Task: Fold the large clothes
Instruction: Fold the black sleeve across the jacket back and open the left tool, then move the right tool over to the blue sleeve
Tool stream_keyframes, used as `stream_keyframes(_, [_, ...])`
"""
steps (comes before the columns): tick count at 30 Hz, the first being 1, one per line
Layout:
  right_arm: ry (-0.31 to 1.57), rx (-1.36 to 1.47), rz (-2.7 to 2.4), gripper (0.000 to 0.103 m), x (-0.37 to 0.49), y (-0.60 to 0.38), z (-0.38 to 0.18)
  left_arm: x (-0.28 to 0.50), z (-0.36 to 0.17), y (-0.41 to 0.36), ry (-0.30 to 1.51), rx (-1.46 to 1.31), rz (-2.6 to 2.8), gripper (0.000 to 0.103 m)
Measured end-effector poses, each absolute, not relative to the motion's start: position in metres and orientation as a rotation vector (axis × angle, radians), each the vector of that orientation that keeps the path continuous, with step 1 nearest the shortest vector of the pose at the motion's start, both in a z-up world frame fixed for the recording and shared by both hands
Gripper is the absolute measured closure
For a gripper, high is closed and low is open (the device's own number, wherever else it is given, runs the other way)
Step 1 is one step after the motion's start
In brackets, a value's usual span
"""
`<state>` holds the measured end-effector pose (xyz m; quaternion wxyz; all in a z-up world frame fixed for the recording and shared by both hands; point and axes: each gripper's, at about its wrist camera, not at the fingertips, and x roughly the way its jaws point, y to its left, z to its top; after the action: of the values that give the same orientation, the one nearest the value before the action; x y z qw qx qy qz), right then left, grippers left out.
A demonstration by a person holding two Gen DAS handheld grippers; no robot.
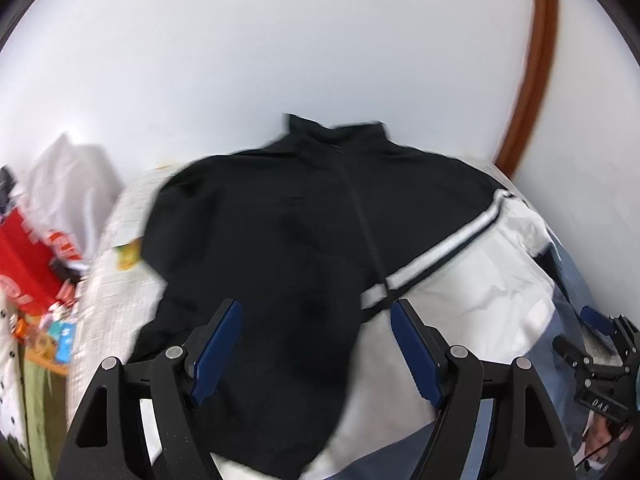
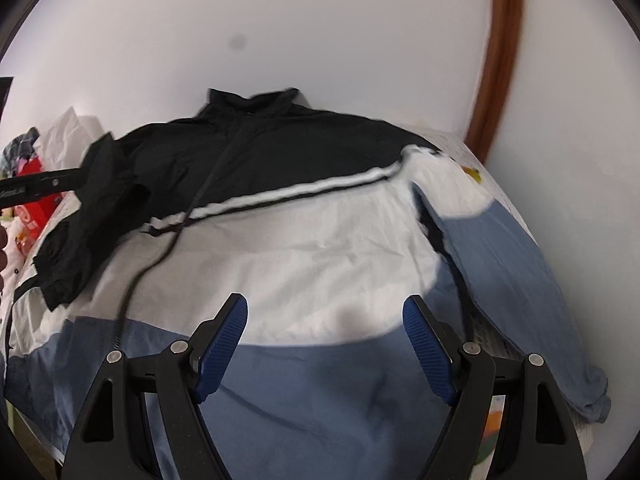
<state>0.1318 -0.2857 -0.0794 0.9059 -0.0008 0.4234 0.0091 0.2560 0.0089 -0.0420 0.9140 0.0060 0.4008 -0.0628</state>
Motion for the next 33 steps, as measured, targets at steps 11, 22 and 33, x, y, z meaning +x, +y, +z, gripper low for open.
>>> stream_keyframes(11, [0.858, -0.054, 0.356, 0.036, 0.199, -0.187, -0.062, 0.210, -0.081, 0.129, 0.873, -0.115, 0.044, 0.023])
stream_keyframes(22, [0.858, -0.022, 0.569, 0.029, 0.303, -0.081, -0.066, 0.193, -0.132, 0.163, 0.916, -0.189, -0.053, 0.022])
stream_keyframes(33, [0.985, 0.105, 0.801, 0.101, 0.370, -0.025, -0.102, 0.204, -0.154, 0.161, 0.953, -0.180, -0.076, 0.022])
